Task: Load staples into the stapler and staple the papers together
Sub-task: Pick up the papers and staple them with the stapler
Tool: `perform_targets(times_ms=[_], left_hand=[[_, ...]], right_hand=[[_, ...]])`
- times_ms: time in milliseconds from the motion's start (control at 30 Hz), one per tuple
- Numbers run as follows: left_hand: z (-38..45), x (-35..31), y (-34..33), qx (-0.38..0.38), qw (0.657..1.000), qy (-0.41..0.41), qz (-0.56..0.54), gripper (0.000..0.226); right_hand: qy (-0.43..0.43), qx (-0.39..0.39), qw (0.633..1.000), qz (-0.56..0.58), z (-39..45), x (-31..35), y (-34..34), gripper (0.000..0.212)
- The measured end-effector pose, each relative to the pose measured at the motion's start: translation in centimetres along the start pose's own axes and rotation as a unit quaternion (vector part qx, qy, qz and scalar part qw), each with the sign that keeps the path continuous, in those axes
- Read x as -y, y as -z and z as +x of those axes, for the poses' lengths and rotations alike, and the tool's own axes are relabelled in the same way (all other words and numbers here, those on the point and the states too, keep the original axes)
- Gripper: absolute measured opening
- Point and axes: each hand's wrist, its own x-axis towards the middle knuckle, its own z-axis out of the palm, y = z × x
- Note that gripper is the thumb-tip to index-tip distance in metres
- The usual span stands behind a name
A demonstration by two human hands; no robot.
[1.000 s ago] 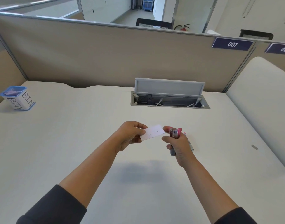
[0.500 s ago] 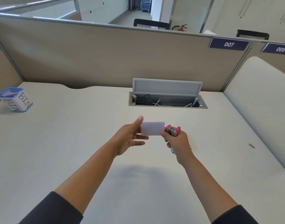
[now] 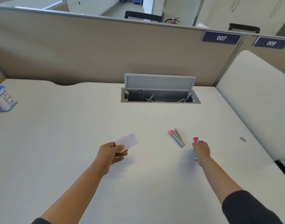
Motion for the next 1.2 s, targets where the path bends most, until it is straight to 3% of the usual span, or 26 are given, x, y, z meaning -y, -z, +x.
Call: perform_targets(times_ms=[200,400,500,633,700,767,833,933,1200], left_hand=[[0.6,0.8,-1.2,-0.004,1.000,0.017,0.016,0.019],[1.1,0.8,-1.5,-0.012,0.999,0.016,0.026,0.017],[1.3,0.6,-1.7,-0.012,0.999,0.021,0.033,0.018],[0.8,-0.1,-2.3,-0.004,0.999,0.019,0.033,0.019],[0.1,-1.0,-3.0,0.011,0.999,0.010,0.033,0.019],[-0.8,-2.5,-3.8,0.035,0.998,-0.014,0.040,0.019],[-2.0,-4.4,-4.7,0.059,0.996,-0.049,0.054,0.017],[-4.3,-7.0,-5.7,0.091,0.989,-0.098,0.062,0.013],[-8.8,-9.8,-6.0,0.108,0.982,-0.155,0.024,0.009]], right_hand=[[0.045,-0.038,0.973,-0.221,3.3,-1.7,0.8,0.045],[0.098,-0.033,0.948,-0.300,3.6,0.1,-0.5,0.028],[0.081,-0.018,0.964,-0.252,3.9,0.9,-1.1,0.021],[0.047,-0.069,0.982,-0.170,3.1,2.6,-1.8,0.054],[0.082,-0.083,0.990,-0.077,0.7,4.8,-2.4,0.050],[0.126,0.009,0.989,0.077,-3.4,7.2,-3.1,0.036],[0.143,0.161,0.960,0.181,-8.8,8.8,-3.2,0.018],[0.169,0.295,0.926,0.165,-14.7,9.7,-2.7,0.010],[0.257,0.256,0.912,0.190,-19.3,11.8,-0.1,0.015]])
